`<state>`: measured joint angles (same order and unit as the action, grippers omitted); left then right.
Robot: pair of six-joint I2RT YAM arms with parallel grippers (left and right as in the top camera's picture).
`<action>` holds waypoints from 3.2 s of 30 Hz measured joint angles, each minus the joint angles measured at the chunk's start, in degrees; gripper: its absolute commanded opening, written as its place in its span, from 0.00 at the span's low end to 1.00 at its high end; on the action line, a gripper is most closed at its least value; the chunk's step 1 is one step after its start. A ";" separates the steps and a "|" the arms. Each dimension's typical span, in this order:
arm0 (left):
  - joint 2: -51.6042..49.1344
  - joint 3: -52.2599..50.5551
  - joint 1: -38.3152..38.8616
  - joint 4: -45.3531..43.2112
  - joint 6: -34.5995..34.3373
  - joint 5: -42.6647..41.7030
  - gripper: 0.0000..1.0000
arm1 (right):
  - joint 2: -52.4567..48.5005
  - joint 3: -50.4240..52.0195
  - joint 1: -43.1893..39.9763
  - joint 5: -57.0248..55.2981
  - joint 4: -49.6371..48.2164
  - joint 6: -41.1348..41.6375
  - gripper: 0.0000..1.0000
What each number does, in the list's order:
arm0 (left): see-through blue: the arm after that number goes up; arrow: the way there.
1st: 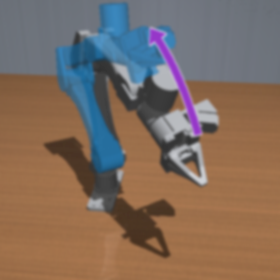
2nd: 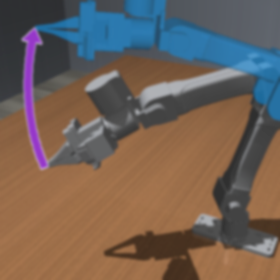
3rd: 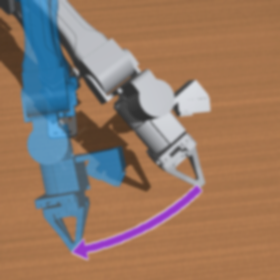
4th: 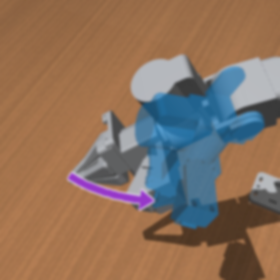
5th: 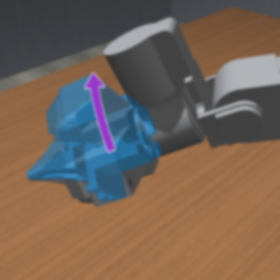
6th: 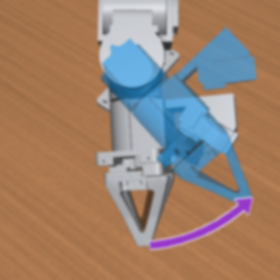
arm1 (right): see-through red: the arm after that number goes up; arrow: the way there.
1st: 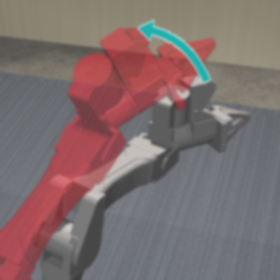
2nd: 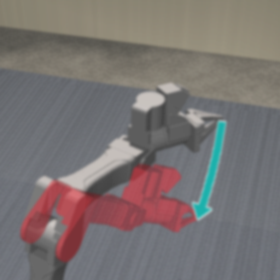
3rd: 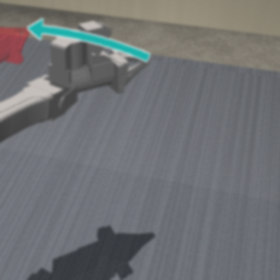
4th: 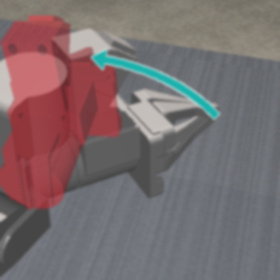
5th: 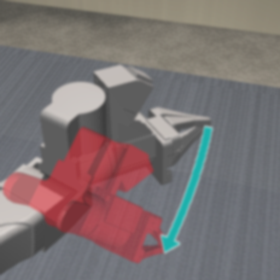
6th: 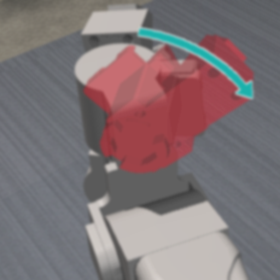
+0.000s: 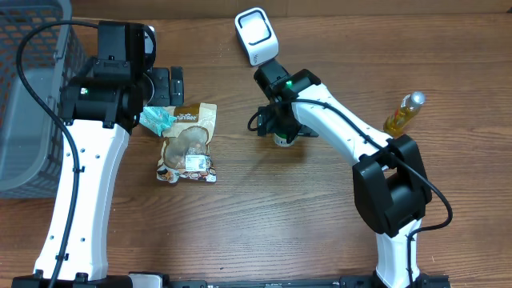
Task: Scan the item barcode
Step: 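Lower the right gripper and grasp the green-lid jar from above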
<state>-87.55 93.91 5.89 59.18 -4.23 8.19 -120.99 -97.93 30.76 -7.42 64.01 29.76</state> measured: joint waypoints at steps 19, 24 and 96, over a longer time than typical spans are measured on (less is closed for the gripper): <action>0.00 0.00 0.00 -0.02 0.00 0.00 1.00 | 0.00 0.00 -3.10 8.46 -0.96 0.07 0.84; 0.00 0.00 0.00 -0.02 0.00 0.00 1.00 | 0.00 0.00 -2.93 8.72 -0.98 0.26 0.80; 0.00 0.00 0.00 0.00 0.00 0.00 0.99 | 0.04 1.20 -4.31 12.74 9.46 6.05 0.53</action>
<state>-87.55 93.91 5.89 59.18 -4.23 8.19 -120.95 -96.73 26.46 5.32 73.47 35.81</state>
